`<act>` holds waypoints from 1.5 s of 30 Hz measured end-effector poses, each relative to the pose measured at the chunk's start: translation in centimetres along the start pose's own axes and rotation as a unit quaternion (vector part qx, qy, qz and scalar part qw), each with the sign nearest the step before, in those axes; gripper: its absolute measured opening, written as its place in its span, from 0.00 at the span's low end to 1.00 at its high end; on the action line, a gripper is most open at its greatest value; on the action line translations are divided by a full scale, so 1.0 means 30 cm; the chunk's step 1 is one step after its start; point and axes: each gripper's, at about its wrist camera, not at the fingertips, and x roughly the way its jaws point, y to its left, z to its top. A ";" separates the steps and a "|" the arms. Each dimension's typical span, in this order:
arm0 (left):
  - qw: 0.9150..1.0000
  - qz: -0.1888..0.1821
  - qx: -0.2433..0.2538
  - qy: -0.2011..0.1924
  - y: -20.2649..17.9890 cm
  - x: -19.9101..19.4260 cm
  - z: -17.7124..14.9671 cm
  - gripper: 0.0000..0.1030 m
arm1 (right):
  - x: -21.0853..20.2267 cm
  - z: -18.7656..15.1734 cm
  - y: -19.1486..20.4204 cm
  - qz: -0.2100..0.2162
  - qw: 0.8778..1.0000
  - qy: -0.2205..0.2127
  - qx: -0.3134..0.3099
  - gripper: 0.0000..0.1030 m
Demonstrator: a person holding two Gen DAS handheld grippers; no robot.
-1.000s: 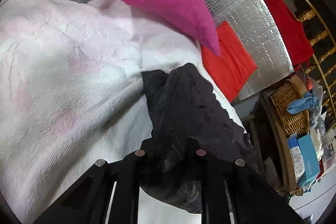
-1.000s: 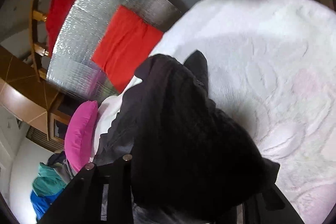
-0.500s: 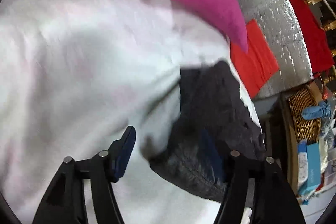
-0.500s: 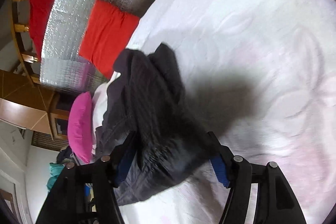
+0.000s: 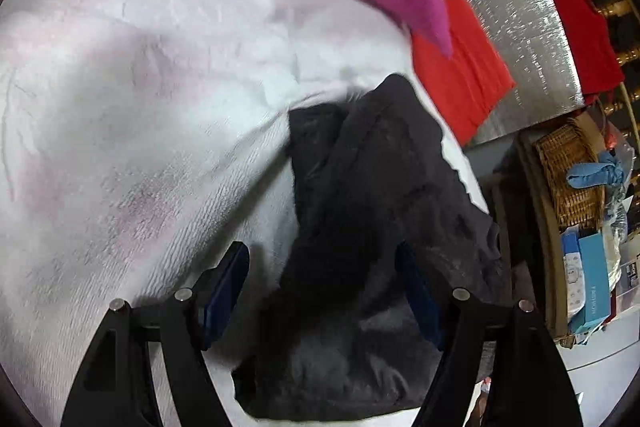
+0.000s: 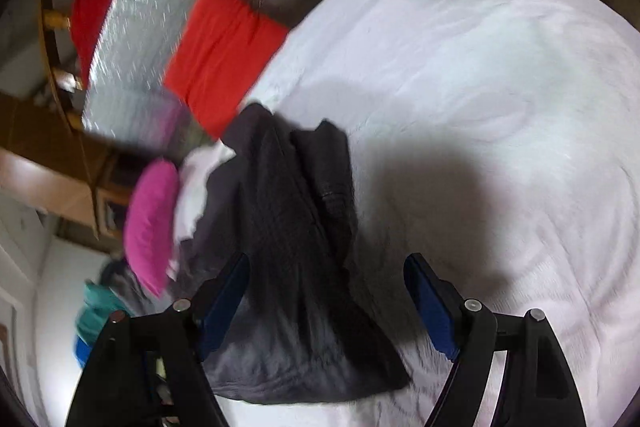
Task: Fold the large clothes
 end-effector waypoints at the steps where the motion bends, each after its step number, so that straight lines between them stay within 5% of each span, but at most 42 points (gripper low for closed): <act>1: 1.000 0.006 -0.001 0.003 0.007 0.017 0.006 0.74 | 0.031 0.013 0.004 -0.009 1.000 0.011 -0.007 0.80; 8: 0.999 0.004 0.036 0.020 -0.026 0.078 0.036 0.76 | 0.139 0.078 -0.051 0.013 0.999 0.040 0.006 0.92; 15: 0.995 -0.040 0.061 0.071 -0.105 0.151 0.032 0.76 | 0.213 0.061 0.051 0.061 0.994 0.082 -0.039 0.90; 16: 0.995 -0.043 0.061 0.069 -0.110 0.155 0.029 0.76 | 0.212 0.052 0.066 0.050 0.994 0.079 -0.050 0.87; 18: 0.995 -0.048 0.062 0.063 -0.121 0.155 0.020 0.75 | 0.215 0.039 0.086 0.039 0.995 0.074 -0.056 0.45; 21: 0.996 -0.022 0.075 0.050 -0.144 0.145 0.006 0.45 | 0.198 0.029 0.079 0.033 0.997 0.064 -0.039 0.39; 24: 0.997 -0.008 0.075 0.035 -0.160 0.120 -0.004 0.28 | 0.162 0.012 0.132 0.016 0.997 0.040 -0.061 0.31; 31: 0.995 -0.001 0.099 0.009 -0.240 -0.016 -0.073 0.21 | 0.017 -0.049 0.258 0.038 0.993 -0.007 -0.108 0.28; 35: 0.997 0.028 0.056 0.037 -0.161 -0.027 -0.122 0.24 | 0.052 -0.080 0.195 0.013 0.996 0.014 -0.086 0.28; 37: 0.997 0.038 0.032 0.059 -0.103 0.000 -0.124 0.43 | 0.091 -0.081 0.131 0.005 0.998 0.036 -0.054 0.34; 39: 0.997 0.051 0.017 0.064 -0.080 -0.007 -0.120 0.59 | 0.096 -0.084 0.098 0.010 0.998 0.042 -0.034 0.47; 41: 0.997 0.053 0.023 0.057 -0.081 -0.037 -0.120 0.61 | 0.067 -0.087 0.098 -0.005 0.999 0.043 -0.027 0.70; 45: 0.996 0.067 0.045 0.030 -0.085 -0.121 -0.138 0.75 | -0.033 -0.101 0.086 0.007 0.999 0.017 -0.029 0.73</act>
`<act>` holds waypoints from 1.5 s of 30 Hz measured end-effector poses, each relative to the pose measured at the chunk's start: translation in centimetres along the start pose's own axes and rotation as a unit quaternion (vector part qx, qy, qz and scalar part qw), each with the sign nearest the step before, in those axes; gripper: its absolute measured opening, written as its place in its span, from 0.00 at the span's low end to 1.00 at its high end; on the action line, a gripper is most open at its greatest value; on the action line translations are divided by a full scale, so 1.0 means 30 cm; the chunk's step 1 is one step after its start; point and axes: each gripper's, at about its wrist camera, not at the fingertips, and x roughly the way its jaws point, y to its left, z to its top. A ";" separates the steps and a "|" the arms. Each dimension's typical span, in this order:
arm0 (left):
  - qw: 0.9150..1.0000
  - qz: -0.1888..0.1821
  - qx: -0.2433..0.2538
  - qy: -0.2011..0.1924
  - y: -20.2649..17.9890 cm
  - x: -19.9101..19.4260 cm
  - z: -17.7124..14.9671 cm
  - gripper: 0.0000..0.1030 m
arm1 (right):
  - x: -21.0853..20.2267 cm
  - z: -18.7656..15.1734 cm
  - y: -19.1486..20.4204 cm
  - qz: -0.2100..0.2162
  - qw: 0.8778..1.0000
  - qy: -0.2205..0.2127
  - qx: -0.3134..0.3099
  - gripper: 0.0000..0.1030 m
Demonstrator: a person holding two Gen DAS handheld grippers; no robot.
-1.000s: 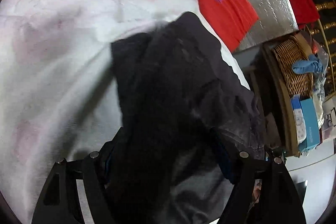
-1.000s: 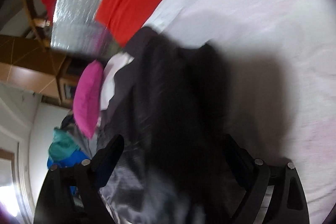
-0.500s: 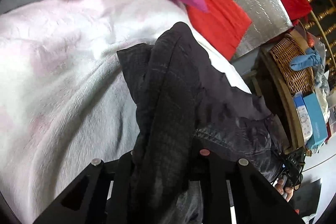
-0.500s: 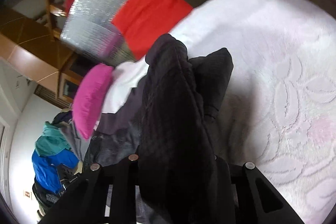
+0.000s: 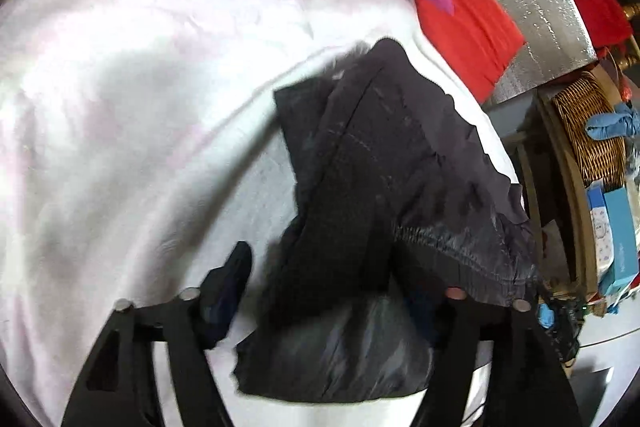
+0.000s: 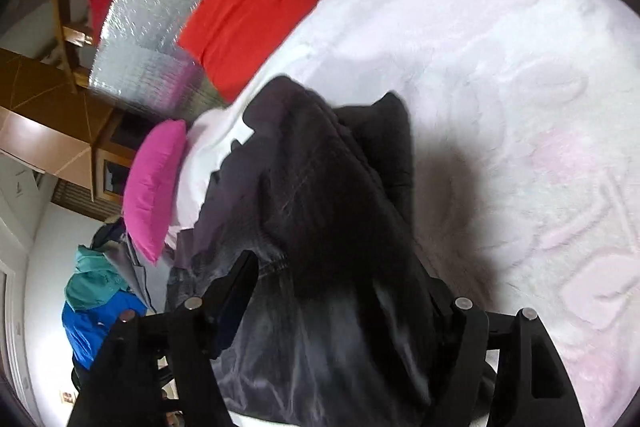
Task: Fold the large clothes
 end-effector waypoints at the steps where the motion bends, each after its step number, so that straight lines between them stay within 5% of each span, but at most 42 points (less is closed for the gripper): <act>1: 1.000 0.003 -0.003 -0.003 0.012 -0.011 -0.008 0.75 | -0.016 -0.005 -0.010 0.000 1.000 -0.004 0.005 0.74; 7: 0.996 -0.044 -0.071 0.012 0.118 -0.010 -0.047 0.73 | 0.003 -0.048 -0.120 0.006 0.998 0.039 0.047 0.75; 8: 0.996 -0.048 -0.070 0.012 0.111 0.002 -0.049 0.69 | 0.014 -0.054 -0.121 0.004 0.998 0.042 0.040 0.75; 10: 0.995 -0.068 -0.068 0.017 0.098 0.024 -0.050 0.35 | 0.029 -0.068 -0.109 0.002 0.999 0.036 0.022 0.70; 12: 0.996 -0.063 -0.061 0.003 0.074 0.031 -0.042 0.29 | 0.037 -0.080 -0.087 0.003 0.999 0.037 0.017 0.51; 16: 0.997 -0.063 -0.026 -0.041 0.023 -0.018 -0.021 0.22 | -0.036 -0.098 0.011 0.032 0.999 0.005 -0.021 0.41; 18: 0.997 -0.051 -0.015 -0.059 0.016 -0.030 -0.009 0.22 | -0.082 -0.109 0.059 0.045 0.998 -0.021 -0.049 0.41; 20: 0.999 -0.030 -0.031 -0.032 0.057 0.010 -0.007 0.24 | -0.060 -0.117 0.055 0.021 0.998 -0.021 -0.055 0.41; 22: 0.999 -0.019 -0.046 -0.011 0.093 0.048 -0.016 0.48 | -0.009 -0.115 0.000 -0.012 0.999 0.006 -0.030 0.44; 23: 0.998 -0.015 -0.054 -0.010 0.103 0.048 -0.018 0.51 | 0.021 -0.117 -0.046 -0.028 0.999 0.025 -0.006 0.51; 27: 0.998 -0.006 -0.053 -0.012 0.113 -0.045 -0.052 0.54 | -0.029 -0.116 -0.076 -0.014 0.999 0.026 0.033 0.63; 30: 0.997 -0.007 -0.056 -0.049 0.129 -0.144 -0.081 0.57 | -0.114 -0.133 -0.070 -0.014 0.999 -0.004 0.036 0.72; 36: 0.994 -0.007 -0.016 -0.106 0.090 -0.296 -0.226 0.65 | -0.274 -0.216 -0.106 0.007 0.996 -0.050 0.069 0.75; 41: 0.997 -0.010 0.018 -0.076 0.040 -0.265 -0.331 0.73 | -0.247 -0.371 -0.053 0.041 0.997 -0.023 0.060 0.75; 45: 0.997 -0.038 -0.030 -0.058 0.050 -0.204 -0.322 0.73 | -0.137 -0.433 0.012 0.039 0.997 -0.008 0.068 0.75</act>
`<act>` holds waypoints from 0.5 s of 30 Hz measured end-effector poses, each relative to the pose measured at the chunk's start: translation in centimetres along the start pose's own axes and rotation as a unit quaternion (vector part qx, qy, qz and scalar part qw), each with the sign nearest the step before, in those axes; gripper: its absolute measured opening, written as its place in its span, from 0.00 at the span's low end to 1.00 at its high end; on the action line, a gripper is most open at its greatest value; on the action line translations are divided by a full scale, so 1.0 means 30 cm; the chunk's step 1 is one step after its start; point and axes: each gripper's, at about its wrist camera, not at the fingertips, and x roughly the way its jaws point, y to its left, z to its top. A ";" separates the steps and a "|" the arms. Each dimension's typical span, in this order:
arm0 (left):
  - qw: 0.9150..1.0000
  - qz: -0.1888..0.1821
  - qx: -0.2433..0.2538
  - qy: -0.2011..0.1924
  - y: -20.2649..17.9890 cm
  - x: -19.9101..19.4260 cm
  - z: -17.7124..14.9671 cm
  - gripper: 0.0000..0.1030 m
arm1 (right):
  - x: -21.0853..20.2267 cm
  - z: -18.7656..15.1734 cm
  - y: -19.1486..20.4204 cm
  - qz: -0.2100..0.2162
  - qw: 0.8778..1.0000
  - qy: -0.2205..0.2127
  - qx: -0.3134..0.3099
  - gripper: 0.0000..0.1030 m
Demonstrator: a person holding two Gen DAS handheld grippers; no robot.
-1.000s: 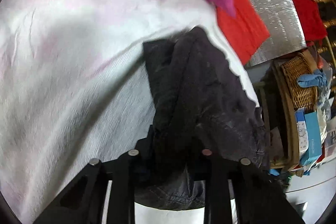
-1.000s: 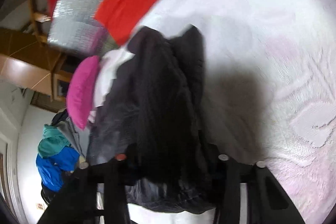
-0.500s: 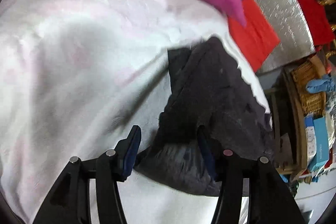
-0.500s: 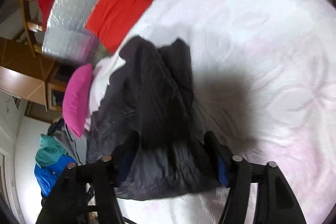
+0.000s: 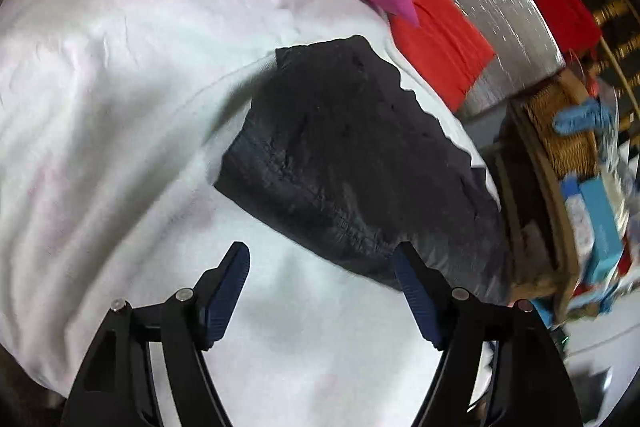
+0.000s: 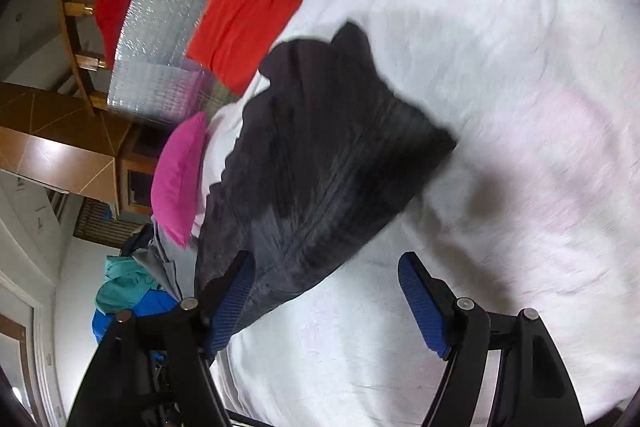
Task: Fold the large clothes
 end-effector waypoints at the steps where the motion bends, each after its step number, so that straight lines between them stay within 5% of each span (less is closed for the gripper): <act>1: 1.000 0.002 -0.011 -0.007 -0.003 0.017 0.002 0.73 | 0.027 0.001 0.001 0.005 1.000 0.002 0.008 0.75; 15: 0.989 -0.004 -0.144 -0.030 0.115 0.177 0.081 0.73 | 0.183 0.070 -0.061 0.035 0.991 -0.082 0.104 0.76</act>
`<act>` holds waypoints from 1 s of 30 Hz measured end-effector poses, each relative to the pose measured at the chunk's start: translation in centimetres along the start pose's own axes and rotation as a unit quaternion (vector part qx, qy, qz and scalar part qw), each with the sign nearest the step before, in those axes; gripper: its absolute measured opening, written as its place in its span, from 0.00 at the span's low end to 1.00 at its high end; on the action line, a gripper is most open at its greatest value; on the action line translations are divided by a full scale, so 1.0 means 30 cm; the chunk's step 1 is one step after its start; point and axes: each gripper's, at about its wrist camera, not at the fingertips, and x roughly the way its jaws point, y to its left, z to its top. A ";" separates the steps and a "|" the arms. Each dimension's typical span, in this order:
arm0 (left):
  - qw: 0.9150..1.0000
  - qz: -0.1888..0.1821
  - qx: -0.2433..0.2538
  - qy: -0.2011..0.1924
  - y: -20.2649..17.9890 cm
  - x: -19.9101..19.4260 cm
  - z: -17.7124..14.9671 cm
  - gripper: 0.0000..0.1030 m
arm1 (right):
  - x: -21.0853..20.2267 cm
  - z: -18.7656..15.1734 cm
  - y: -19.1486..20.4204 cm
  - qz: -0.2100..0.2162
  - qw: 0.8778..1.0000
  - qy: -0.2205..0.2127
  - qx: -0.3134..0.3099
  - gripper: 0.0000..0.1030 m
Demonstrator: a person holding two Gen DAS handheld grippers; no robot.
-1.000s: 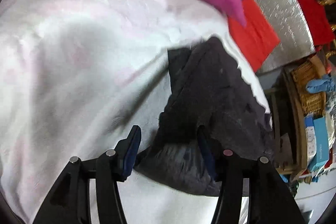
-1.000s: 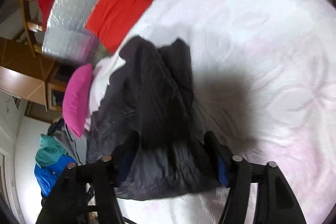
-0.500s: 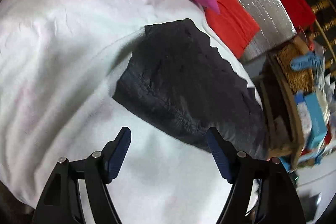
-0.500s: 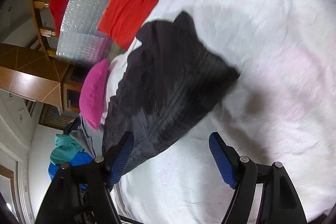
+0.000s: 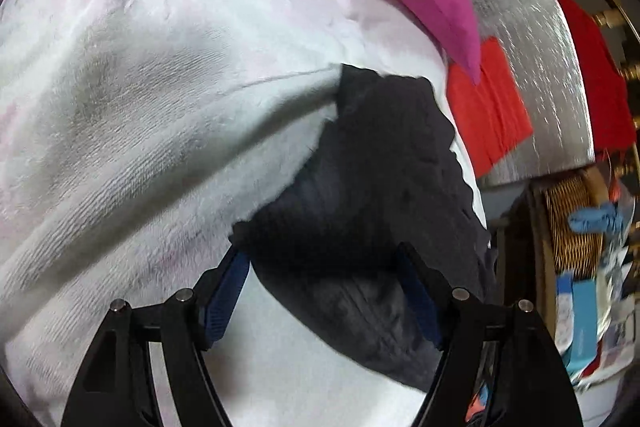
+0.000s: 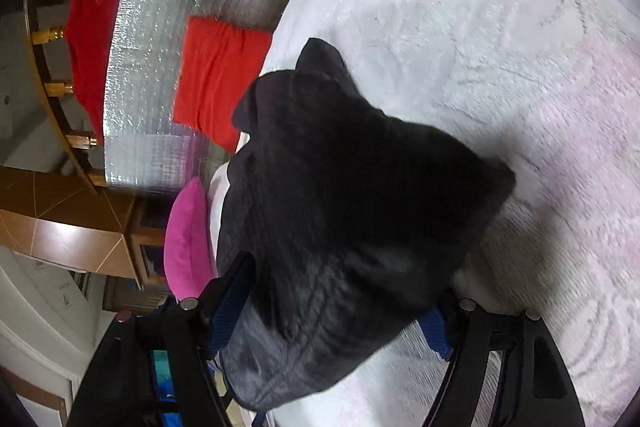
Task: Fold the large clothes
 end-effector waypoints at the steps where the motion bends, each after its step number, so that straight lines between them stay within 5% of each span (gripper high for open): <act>1: 1.000 -0.003 -0.004 -0.002 0.009 0.003 0.004 0.72 | 0.006 0.000 0.004 -0.002 1.000 -0.003 -0.004 0.75; 3: 1.000 -0.009 -0.011 -0.008 0.019 0.006 0.016 0.69 | 0.024 0.002 0.024 -0.016 1.000 -0.008 -0.018 0.56; 6: 1.000 -0.021 -0.014 -0.007 0.028 0.010 0.026 0.50 | 0.020 0.000 0.033 -0.044 0.998 -0.013 -0.043 0.44; 10: 0.999 -0.027 0.022 -0.025 -0.007 -0.019 0.017 0.33 | -0.005 -0.028 0.095 -0.053 0.993 -0.036 -0.095 0.36; 15: 0.997 -0.055 0.033 -0.036 -0.018 -0.095 0.017 0.29 | -0.060 -0.061 0.135 -0.047 0.990 -0.053 -0.122 0.33; 19: 0.997 -0.057 0.057 -0.018 0.000 -0.155 -0.011 0.29 | -0.134 -0.075 0.127 -0.040 0.990 -0.043 -0.131 0.32; 22: 0.999 -0.013 0.048 0.015 0.027 -0.094 -0.016 0.36 | -0.118 -0.069 0.100 -0.058 0.990 -0.020 -0.130 0.33; 24: 0.999 -0.001 0.019 0.033 0.060 -0.063 -0.006 0.48 | -0.078 -0.065 0.064 -0.083 0.989 0.006 -0.124 0.40; 30: 0.999 -0.005 -0.012 0.032 0.078 -0.075 -0.018 0.65 | -0.118 -0.028 0.023 -0.063 0.995 0.010 -0.071 0.64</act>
